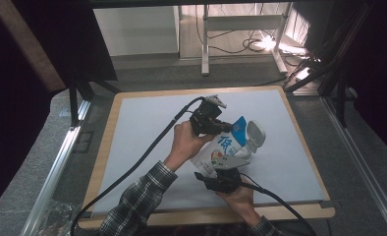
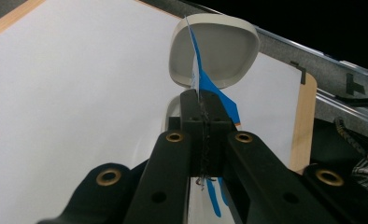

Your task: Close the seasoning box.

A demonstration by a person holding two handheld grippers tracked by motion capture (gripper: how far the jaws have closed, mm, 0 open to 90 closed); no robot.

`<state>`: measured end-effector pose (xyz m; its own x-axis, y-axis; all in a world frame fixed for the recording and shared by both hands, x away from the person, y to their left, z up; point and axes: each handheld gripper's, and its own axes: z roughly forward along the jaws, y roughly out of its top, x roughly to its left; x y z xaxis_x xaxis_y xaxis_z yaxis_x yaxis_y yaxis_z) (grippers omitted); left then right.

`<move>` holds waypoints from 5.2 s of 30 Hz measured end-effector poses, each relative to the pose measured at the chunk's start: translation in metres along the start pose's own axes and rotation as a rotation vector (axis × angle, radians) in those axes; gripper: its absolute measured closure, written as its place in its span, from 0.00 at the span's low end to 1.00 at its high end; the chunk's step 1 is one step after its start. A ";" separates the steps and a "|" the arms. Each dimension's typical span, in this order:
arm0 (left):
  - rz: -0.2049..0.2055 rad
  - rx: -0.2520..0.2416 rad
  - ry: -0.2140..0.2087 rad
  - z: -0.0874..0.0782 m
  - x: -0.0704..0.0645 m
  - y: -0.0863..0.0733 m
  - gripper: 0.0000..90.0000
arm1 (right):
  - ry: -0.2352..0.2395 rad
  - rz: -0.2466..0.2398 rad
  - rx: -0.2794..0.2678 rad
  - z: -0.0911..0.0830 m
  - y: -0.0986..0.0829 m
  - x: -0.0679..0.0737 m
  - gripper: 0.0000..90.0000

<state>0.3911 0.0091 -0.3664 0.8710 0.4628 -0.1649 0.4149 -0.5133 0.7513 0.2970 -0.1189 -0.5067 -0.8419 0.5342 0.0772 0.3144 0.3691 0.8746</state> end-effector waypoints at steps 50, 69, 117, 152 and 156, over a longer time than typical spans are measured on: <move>-0.035 -0.073 0.019 -0.046 0.010 -0.027 1.00 | -0.037 0.043 0.073 0.002 -0.010 -0.023 0.56; -0.060 -0.116 0.104 -0.059 0.025 -0.050 1.00 | -0.029 0.051 0.103 -0.005 -0.012 -0.027 0.55; -0.174 -0.244 0.243 -0.083 0.084 -0.122 0.99 | -0.022 0.039 0.178 -0.030 -0.022 -0.040 0.55; -0.198 -0.283 0.277 -0.101 0.056 -0.184 0.78 | -0.054 0.049 0.193 -0.046 -0.034 -0.047 0.55; -0.183 -0.268 0.315 -0.099 0.053 -0.186 0.68 | -0.060 0.051 0.195 -0.048 -0.035 -0.049 0.55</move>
<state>0.3336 0.2006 -0.4513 0.6501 0.7470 -0.1388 0.4357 -0.2169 0.8736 0.3058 -0.1945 -0.5181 -0.7968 0.5982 0.0850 0.4397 0.4777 0.7606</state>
